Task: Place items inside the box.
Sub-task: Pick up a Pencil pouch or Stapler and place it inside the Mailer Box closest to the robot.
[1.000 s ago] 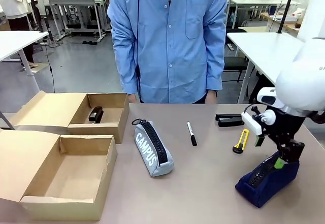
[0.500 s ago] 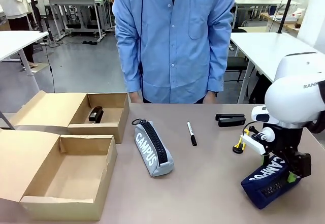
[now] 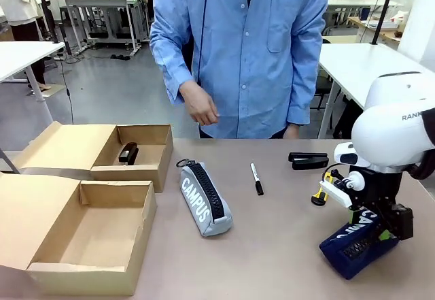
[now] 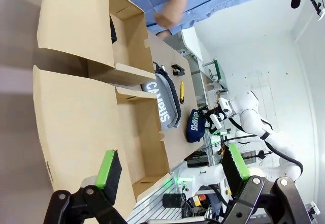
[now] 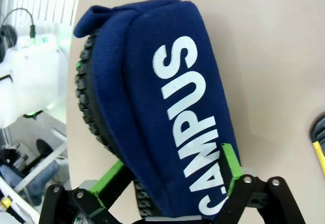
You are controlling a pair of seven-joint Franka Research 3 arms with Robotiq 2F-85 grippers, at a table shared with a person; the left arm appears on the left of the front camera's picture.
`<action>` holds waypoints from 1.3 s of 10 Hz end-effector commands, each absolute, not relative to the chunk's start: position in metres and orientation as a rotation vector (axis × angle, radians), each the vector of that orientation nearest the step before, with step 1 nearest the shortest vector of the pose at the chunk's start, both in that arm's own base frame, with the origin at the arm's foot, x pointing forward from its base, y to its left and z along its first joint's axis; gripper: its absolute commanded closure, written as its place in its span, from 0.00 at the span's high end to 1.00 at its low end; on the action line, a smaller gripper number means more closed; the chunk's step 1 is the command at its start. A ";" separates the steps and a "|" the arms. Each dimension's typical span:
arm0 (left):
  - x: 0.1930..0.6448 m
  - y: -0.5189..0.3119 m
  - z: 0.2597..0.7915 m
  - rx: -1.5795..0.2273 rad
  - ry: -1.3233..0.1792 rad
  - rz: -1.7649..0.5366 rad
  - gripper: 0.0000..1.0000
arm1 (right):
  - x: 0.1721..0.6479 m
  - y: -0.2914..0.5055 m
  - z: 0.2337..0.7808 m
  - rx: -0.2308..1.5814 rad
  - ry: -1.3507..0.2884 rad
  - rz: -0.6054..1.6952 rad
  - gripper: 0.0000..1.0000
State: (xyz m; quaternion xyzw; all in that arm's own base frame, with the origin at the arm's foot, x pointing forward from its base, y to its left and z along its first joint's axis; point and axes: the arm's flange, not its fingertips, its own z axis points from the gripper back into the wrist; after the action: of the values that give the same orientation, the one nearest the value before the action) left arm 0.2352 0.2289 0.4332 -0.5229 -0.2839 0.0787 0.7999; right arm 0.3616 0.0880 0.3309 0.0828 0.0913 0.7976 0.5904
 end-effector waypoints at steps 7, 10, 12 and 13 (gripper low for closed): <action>0.236 0.229 0.435 -1.134 -0.636 0.152 1.00 | 0.312 0.077 0.303 0.228 0.179 1.773 0.00; 0.236 0.229 0.435 -1.134 -0.636 0.152 1.00 | 0.314 0.078 0.304 0.241 0.160 1.763 0.00; 0.236 0.229 0.435 -1.134 -0.636 0.152 1.00 | 0.313 0.074 0.309 0.266 0.125 1.747 0.00; 0.236 0.229 0.435 -1.134 -0.636 0.152 1.00 | 0.312 0.071 0.314 0.271 0.108 1.732 0.00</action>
State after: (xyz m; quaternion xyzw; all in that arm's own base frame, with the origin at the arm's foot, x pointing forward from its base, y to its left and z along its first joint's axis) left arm 0.2352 0.2290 0.4332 -0.5229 -0.2839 0.0787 0.7999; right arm 0.3626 0.0866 0.3274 0.1152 0.0696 0.7649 0.6300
